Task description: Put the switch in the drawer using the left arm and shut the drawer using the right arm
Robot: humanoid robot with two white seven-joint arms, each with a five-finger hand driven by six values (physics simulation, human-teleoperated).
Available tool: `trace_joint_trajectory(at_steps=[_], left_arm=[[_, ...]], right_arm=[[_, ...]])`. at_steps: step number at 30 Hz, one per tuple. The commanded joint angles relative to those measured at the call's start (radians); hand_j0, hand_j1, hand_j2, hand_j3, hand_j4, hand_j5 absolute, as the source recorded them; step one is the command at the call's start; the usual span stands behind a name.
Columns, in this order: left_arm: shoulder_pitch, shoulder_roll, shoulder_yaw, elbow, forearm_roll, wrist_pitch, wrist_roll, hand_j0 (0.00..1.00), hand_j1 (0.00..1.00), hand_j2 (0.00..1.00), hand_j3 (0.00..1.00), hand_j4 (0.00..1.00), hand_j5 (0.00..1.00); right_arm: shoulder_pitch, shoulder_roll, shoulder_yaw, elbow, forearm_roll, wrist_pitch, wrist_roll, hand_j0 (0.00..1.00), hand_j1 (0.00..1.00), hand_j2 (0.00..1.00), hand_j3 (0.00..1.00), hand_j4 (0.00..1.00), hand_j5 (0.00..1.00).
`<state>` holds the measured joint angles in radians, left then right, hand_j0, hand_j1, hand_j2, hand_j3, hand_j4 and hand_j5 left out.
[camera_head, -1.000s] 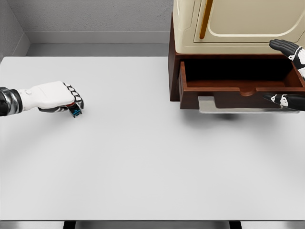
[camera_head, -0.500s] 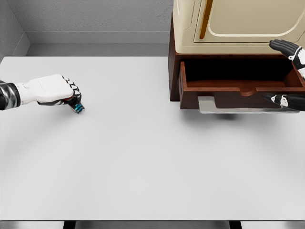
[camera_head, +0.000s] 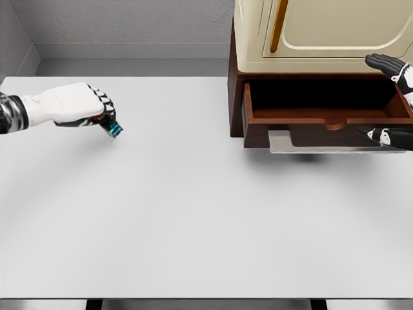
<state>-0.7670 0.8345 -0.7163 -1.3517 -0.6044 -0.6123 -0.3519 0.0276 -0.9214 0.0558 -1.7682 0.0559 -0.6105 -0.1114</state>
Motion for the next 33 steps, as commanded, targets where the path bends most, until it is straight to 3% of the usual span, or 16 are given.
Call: trace_joint_trajectory(at_steps=[1, 20, 33], left_arm=[[-0.003, -0.024, -0.002, -0.001, 0.006, 0.001, 0.001, 0.5, 0.5, 0.5, 0.5, 0.5, 0.5], [-0.081, -0.052, -0.002, -0.078, 0.037, 0.001, 0.001, 0.5, 0.5, 0.5, 0.5, 0.5, 0.5], [-0.133, -0.133, -0.003, -0.098, 0.034, 0.001, 0.001, 0.5, 0.5, 0.5, 0.5, 0.5, 0.5]], right_arm=[[0.0, -0.002, -0.002, 0.0, -0.005, 0.0, -0.001, 1.0, 1.0, 1.0, 1.0, 1.0, 1.0], [0.005, -0.001, -0.004, 0.0, -0.007, 0.0, -0.001, 1.0, 1.0, 1.0, 1.0, 1.0, 1.0], [0.006, -0.001, -0.004, 0.0, -0.007, 0.0, -0.001, 1.0, 1.0, 1.0, 1.0, 1.0, 1.0]])
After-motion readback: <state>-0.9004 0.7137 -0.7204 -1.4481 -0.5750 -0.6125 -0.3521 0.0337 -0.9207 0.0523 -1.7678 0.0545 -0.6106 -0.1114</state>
